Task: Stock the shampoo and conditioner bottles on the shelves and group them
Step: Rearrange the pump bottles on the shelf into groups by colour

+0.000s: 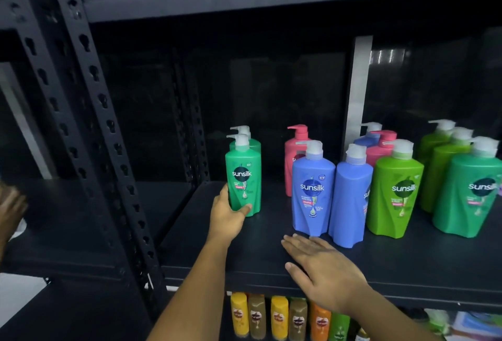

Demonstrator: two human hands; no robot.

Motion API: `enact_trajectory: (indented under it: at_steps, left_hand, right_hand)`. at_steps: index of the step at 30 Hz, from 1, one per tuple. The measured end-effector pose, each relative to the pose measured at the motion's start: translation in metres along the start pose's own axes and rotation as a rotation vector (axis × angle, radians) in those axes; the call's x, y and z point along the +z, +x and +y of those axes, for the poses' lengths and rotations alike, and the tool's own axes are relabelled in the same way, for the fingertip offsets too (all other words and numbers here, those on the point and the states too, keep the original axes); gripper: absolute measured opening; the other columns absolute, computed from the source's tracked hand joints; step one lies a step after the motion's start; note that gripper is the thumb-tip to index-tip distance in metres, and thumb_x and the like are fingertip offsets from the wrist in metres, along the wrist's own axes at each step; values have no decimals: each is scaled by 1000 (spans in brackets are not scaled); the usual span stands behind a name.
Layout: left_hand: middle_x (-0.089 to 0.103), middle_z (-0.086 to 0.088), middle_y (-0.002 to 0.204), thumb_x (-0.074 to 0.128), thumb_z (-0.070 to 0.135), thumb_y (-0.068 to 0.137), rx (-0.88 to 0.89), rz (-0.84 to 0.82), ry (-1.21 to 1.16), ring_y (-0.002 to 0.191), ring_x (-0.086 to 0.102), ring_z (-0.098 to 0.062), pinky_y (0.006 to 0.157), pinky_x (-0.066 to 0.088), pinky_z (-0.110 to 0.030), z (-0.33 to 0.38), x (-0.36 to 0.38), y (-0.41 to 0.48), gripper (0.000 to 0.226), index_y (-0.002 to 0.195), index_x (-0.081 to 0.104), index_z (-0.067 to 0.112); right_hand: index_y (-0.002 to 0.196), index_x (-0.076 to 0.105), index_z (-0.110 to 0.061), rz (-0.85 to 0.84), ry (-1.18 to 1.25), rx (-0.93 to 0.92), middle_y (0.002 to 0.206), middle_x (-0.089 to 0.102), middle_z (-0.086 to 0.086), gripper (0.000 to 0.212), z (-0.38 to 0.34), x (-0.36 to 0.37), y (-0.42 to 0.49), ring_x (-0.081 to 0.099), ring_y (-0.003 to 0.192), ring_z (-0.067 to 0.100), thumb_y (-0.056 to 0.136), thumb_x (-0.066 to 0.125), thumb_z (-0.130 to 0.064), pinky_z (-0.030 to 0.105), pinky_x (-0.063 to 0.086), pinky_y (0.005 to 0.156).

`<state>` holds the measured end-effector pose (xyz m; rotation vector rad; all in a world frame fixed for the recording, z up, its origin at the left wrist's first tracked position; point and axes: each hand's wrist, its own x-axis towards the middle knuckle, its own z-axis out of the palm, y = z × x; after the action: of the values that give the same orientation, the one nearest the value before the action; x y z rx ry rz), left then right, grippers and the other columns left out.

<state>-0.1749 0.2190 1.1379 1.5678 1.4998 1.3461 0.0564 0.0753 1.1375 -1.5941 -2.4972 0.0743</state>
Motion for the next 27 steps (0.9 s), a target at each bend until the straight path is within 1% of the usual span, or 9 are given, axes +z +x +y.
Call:
enact_trajectory:
  at_steps: [4,8,11,14,17,20,23,25,27]
  left_hand:
    - [51,8,119,82,26,84,14,24,65,109,60,-11,103,50,-34,4,2,-1,67,143,51,39]
    - [53,2,116,77,26,90,41,48,166,103,58,-15,92,45,-28,8,7,-4,57,142,51,31]
    - [54,-1,115,75,25,92,36,57,211,99,53,-14,91,42,-27,11,8,-5,57,143,50,27]
    - [55,-1,114,75,27,92,31,58,236,99,54,-16,91,44,-28,13,8,-5,56,142,49,25]
    - [61,-6,119,69,35,95,7,65,323,109,61,-24,93,52,-35,14,8,-11,56,144,48,17]
    - [62,-8,135,60,40,100,-12,26,431,121,60,-27,99,54,-42,16,5,-23,65,153,40,10]
    - [58,-6,144,58,38,102,30,-80,467,123,59,-26,102,50,-35,22,1,-43,53,147,50,11]
    - [51,-5,153,59,37,102,56,-166,494,137,51,-25,108,41,-29,23,1,-58,55,150,49,12]
    - [50,-2,155,60,39,101,119,-231,526,141,48,-20,111,37,-25,23,2,-69,56,151,50,16]
  right_hand:
    - [162,13,-34,2,1,-5,167,11,-21,88,0,-2,-1,4,153,-3,86,-10,-70,26,2,125]
    - [162,14,-33,14,8,-7,167,12,-21,89,1,0,0,4,153,-3,85,-11,-70,24,0,124]
    - [162,15,-33,20,-4,-3,167,13,-21,71,3,2,1,4,153,-3,100,2,-64,23,-1,122]
    - [162,15,-34,16,-3,4,167,13,-21,66,4,2,2,4,152,-4,102,13,-61,23,-1,123]
    - [162,16,-34,8,8,10,166,13,-22,66,5,2,1,4,153,-3,102,16,-61,24,0,124]
    - [161,21,-34,24,43,38,165,17,-23,67,5,2,-1,5,153,-1,101,21,-63,25,6,124]
    - [159,28,-33,57,91,78,163,24,-24,68,6,3,-1,11,152,1,99,27,-65,26,16,124]
    - [157,33,-31,81,107,86,162,29,-22,68,7,6,-1,15,151,3,98,29,-64,28,19,123]
    - [155,37,-30,105,108,78,159,34,-20,67,7,6,-1,20,147,5,97,30,-62,29,23,122]
